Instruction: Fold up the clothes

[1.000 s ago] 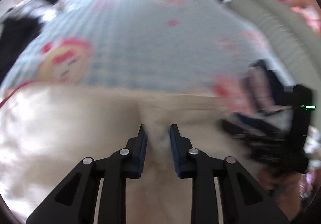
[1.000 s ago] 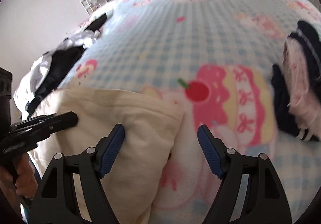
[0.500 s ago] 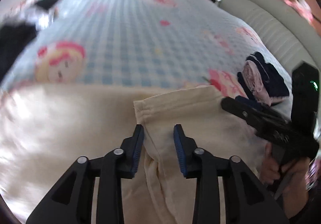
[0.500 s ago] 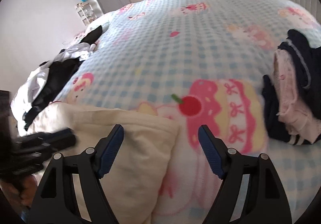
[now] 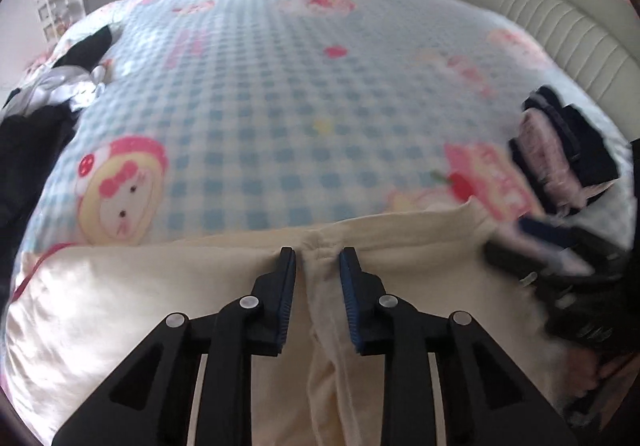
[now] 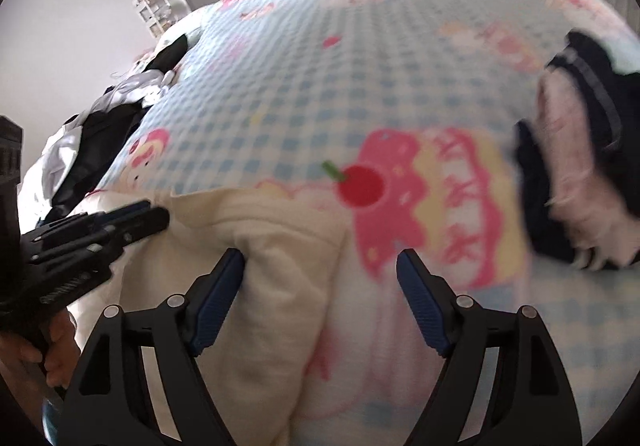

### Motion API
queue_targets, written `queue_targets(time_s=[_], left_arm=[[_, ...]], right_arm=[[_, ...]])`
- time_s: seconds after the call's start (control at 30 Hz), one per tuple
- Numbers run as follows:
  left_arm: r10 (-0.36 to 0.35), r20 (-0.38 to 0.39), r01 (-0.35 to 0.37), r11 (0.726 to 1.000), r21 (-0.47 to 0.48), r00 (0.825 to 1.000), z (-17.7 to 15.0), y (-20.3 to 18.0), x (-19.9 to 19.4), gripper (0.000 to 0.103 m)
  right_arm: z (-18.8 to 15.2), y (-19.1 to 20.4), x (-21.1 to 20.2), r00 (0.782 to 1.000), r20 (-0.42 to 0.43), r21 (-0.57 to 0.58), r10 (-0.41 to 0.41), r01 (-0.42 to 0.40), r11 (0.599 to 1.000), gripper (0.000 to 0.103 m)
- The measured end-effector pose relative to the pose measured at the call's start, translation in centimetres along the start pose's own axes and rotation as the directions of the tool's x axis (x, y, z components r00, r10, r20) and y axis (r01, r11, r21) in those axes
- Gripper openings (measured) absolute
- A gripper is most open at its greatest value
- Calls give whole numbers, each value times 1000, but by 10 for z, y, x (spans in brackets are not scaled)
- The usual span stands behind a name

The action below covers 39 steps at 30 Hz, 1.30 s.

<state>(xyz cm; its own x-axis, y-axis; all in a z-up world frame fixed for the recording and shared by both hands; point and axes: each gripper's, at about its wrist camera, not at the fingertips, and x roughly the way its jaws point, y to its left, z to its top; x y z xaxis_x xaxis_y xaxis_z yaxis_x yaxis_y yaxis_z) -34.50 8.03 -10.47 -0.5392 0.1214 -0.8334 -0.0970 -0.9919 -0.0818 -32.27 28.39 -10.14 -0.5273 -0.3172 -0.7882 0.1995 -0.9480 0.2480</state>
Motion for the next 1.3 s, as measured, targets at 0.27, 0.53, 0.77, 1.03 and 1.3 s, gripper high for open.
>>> queue_targets(time_s=[0.27, 0.53, 0.77, 1.03, 1.3], left_arm=[[-84, 121, 91, 994, -60, 989, -29, -2, -53, 44], [-31, -48, 28, 998, -59, 998, -44, -8, -5, 48], [-123, 69, 123, 992, -2, 990, -62, -31, -63, 46], [-225, 26, 224, 974, 35, 974, -115, -50, -75, 44], [-163, -2, 163, 987, -2, 987, -113, -39, -76, 32]], right_arm=[[13, -21, -15, 996, 30, 17, 80, -80, 997, 79], [2, -19, 9, 990, -122, 107, 70, -57, 993, 80], [-31, -23, -54, 998, -40, 78, -46, 49, 996, 80], [-101, -21, -74, 988, -42, 220, 147, -135, 966, 78], [-124, 1, -76, 942, -12, 167, 335, -328, 930, 52]])
